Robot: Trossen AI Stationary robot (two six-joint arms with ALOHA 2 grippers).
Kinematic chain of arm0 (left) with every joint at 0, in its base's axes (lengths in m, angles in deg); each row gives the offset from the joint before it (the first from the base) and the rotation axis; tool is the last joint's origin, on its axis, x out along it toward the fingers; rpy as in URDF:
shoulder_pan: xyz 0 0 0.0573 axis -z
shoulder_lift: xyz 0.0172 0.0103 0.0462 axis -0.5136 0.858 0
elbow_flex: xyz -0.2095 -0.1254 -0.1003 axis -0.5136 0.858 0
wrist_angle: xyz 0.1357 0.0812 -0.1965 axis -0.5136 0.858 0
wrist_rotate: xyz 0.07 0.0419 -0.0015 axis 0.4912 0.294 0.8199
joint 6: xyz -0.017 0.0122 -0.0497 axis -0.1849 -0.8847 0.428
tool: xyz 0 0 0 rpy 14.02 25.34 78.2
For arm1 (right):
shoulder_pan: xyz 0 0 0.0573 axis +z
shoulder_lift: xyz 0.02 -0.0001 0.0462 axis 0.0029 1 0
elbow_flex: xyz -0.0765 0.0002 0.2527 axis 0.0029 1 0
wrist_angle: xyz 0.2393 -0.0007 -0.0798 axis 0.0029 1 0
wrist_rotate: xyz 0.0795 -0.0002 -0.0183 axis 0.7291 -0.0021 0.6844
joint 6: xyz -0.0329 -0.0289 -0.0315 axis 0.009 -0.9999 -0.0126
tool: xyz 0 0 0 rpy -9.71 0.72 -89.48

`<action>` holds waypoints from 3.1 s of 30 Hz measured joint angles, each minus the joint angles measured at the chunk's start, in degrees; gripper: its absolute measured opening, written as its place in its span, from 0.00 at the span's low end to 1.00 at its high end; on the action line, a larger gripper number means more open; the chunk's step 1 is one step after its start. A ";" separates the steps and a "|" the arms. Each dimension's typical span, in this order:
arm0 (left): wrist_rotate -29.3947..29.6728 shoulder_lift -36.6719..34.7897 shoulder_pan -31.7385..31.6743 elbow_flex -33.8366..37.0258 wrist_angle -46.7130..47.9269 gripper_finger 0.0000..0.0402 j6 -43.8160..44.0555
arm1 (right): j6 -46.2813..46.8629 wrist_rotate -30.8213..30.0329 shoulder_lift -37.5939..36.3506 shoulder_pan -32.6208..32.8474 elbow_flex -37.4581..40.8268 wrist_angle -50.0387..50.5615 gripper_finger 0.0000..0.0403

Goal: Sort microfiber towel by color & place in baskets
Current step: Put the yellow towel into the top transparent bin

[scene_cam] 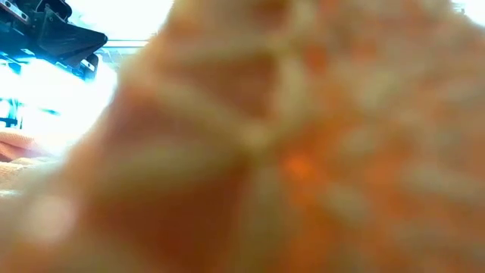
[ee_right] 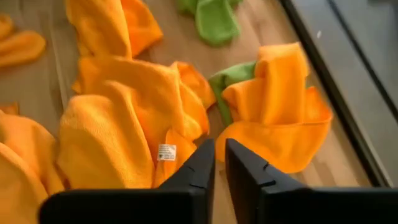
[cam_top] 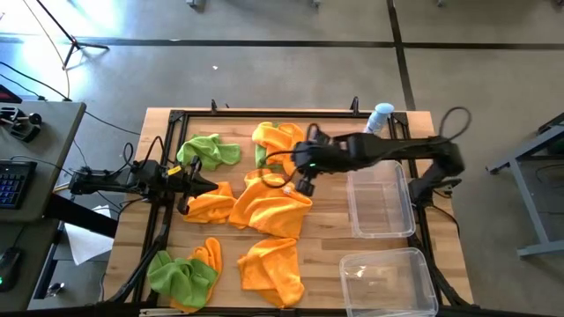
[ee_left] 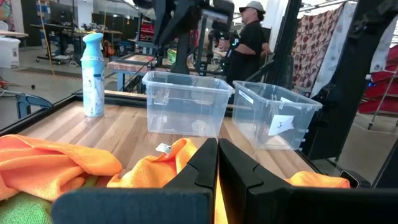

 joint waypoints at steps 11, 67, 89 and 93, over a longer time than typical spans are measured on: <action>0.00 0.00 0.01 0.00 0.01 0.00 0.00 | -1.11 9.41 17.06 0.04 -10.56 5.72 0.40; -0.01 0.00 0.01 0.00 0.00 0.00 0.00 | -1.68 -3.10 -9.96 8.51 -10.74 7.57 0.00; 0.00 0.00 0.01 0.01 -0.01 0.00 0.00 | 27.98 -23.70 -37.16 35.12 -7.75 31.04 0.00; 0.00 0.00 0.01 -0.01 0.01 0.00 0.01 | 30.44 -21.34 -41.73 36.43 -2.83 30.85 0.00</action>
